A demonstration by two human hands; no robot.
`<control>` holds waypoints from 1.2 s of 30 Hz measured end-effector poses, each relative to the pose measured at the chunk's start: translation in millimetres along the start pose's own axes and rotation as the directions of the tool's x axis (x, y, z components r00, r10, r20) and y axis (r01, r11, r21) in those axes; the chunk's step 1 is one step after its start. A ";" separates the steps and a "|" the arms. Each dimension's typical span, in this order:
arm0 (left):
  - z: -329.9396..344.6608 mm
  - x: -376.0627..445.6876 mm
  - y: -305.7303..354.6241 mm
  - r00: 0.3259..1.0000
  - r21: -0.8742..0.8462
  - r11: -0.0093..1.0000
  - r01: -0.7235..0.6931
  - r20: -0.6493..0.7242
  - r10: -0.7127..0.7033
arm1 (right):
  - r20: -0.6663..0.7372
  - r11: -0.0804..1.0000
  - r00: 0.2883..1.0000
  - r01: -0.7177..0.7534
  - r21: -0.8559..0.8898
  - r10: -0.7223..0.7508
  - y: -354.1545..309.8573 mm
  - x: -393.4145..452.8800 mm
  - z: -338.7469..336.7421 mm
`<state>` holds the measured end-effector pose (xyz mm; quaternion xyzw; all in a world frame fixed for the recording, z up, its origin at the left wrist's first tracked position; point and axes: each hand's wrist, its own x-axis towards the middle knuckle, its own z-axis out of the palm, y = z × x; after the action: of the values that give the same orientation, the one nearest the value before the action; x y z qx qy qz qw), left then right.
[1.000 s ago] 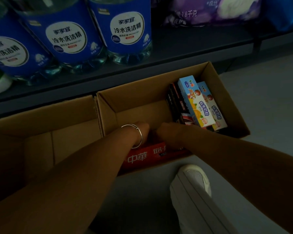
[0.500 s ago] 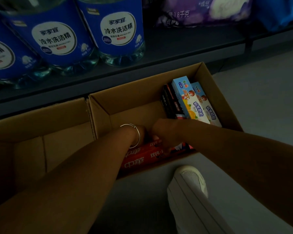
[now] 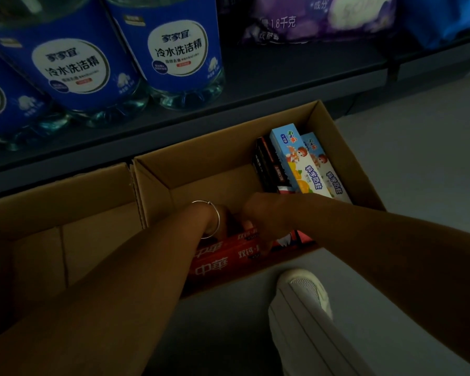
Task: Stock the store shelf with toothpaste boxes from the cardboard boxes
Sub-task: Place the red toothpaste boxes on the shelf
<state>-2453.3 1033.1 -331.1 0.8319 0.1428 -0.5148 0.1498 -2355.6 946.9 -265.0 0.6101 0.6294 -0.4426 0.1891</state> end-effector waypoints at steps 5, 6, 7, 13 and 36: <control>-11.8 -14.4 4.5 0.998 -0.072 0.996 0.052 0.021 -0.051 | -0.005 0.999 0.999 0.035 -0.003 -0.035 1.6 -3.7 -8.7; -14.3 -16.7 4.1 0.998 -0.085 0.994 0.062 0.012 -0.062 | -0.020 0.999 0.999 0.043 0.001 -0.043 1.3 -7.1 -11.9; -16.9 -18.6 3.2 0.997 -0.101 0.992 0.074 0.004 -0.074 | -0.037 0.999 0.998 0.044 0.008 -0.044 0.4 -10.5 -15.3; -34.8 -43.2 -8.6 0.990 -0.190 0.976 0.109 -0.067 -0.123 | -0.111 1.000 0.994 0.019 -0.021 -0.021 -7.4 -39.0 -42.3; -23.7 -56.6 22.6 0.990 -0.244 0.965 0.097 -0.076 -0.119 | -0.468 0.958 0.844 -0.288 0.014 0.261 29.3 -99.5 -76.2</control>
<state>-2449.4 1017.1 -267.9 0.8211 0.2556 -0.4633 0.2141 -2286.9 943.1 -156.2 0.7763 0.5748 -0.2337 0.1111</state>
